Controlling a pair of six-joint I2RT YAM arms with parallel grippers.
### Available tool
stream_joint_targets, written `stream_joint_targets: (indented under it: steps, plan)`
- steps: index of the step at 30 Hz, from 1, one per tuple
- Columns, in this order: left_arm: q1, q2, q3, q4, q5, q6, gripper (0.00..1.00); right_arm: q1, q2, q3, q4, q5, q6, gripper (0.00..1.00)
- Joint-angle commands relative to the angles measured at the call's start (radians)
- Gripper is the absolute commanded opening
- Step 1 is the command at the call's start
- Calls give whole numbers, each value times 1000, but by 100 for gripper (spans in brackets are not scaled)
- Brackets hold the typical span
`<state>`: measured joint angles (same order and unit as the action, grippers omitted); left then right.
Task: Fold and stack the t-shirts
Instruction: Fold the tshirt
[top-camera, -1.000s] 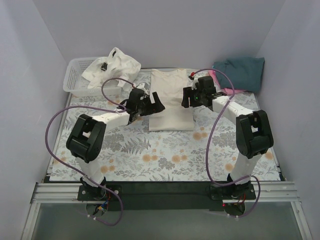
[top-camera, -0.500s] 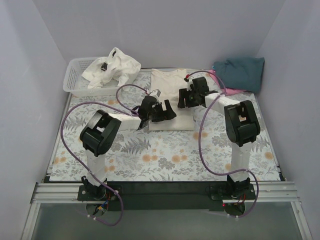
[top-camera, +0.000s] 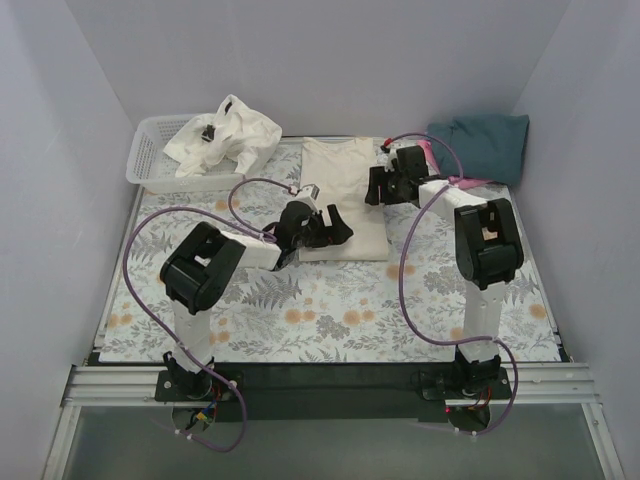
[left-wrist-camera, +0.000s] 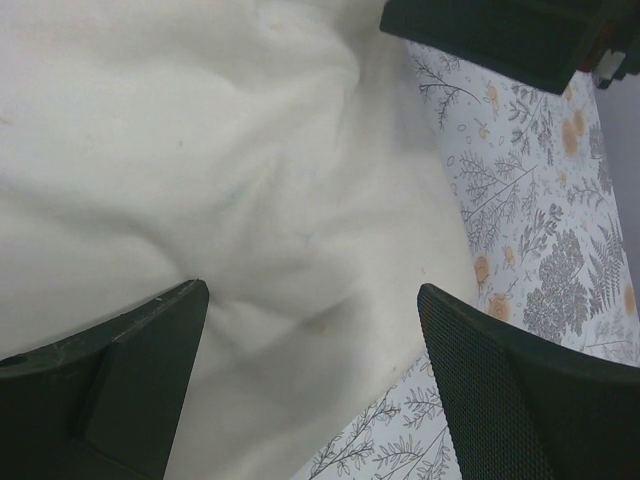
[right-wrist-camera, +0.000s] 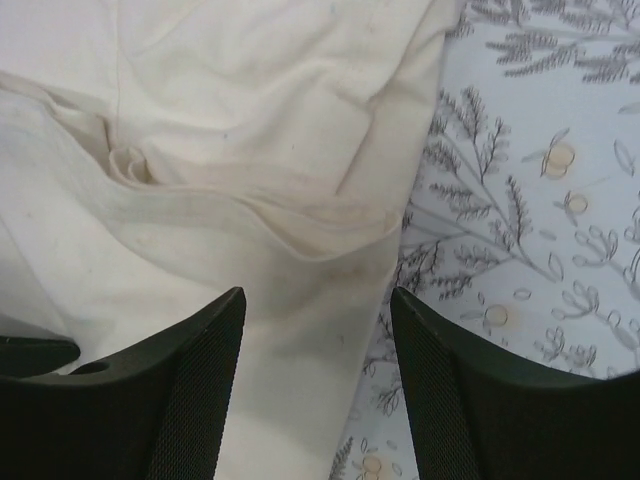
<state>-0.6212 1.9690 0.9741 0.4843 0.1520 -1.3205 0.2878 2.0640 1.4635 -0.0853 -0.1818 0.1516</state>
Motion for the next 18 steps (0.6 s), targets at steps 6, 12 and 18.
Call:
stream_joint_targets:
  steps: [6, 12, 18]
  plan:
    - [-97, -191, -89, -170, -140, 64, 80, 48, -398, -409, 45, 64, 29, 54]
    - [-123, -415, -155, -234, -273, 47, 80, 90, -639, -607, 64, 105, 74, 54]
    - [-121, -507, -216, -397, -423, 4, 82, 93, -717, -723, 64, 139, 85, 54]
